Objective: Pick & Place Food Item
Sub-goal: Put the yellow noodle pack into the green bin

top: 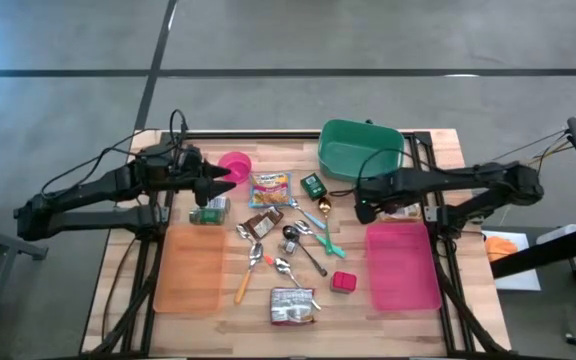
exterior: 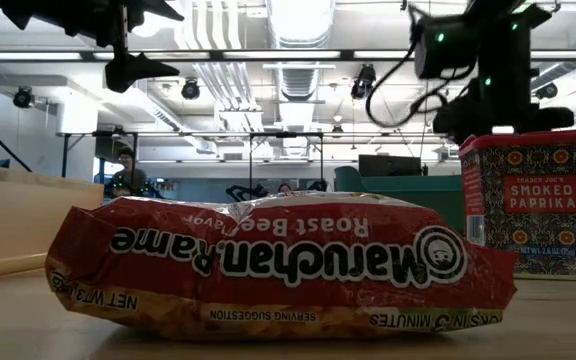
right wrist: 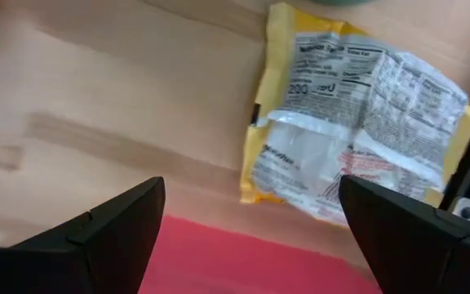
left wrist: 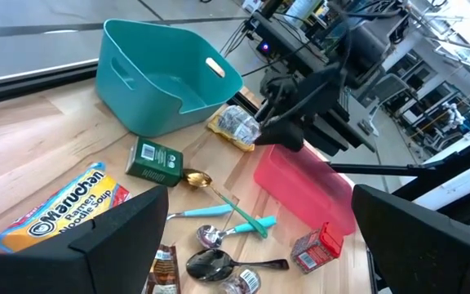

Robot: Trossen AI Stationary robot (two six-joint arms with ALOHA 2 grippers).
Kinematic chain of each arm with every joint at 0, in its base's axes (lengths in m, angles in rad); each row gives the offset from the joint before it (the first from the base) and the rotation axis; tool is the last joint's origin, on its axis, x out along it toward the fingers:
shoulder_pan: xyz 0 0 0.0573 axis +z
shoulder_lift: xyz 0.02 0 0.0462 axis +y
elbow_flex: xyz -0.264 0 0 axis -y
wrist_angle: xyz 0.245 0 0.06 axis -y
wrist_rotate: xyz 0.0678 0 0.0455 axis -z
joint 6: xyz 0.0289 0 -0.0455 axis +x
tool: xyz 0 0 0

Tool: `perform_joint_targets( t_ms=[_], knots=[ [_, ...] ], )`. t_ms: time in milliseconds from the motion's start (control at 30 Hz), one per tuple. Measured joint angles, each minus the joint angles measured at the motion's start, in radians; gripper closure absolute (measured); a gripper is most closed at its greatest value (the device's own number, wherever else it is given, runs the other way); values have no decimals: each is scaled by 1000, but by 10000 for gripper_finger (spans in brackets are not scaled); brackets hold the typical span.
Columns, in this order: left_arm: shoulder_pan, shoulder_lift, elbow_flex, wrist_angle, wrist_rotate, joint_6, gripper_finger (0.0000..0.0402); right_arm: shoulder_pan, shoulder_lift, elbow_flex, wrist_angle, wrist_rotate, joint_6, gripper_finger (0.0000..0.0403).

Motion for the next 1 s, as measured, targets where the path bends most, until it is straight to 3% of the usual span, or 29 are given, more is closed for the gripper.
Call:
perform_joint_targets(
  t_ms=[533,1000],
  knots=[
    [0,0,0,0,0,0,11,-6,235,-6,-1,108,-6,39],
    [0,0,-1,0,0,0,11,-6,301,-1,5,139,-14,40]
  ],
)
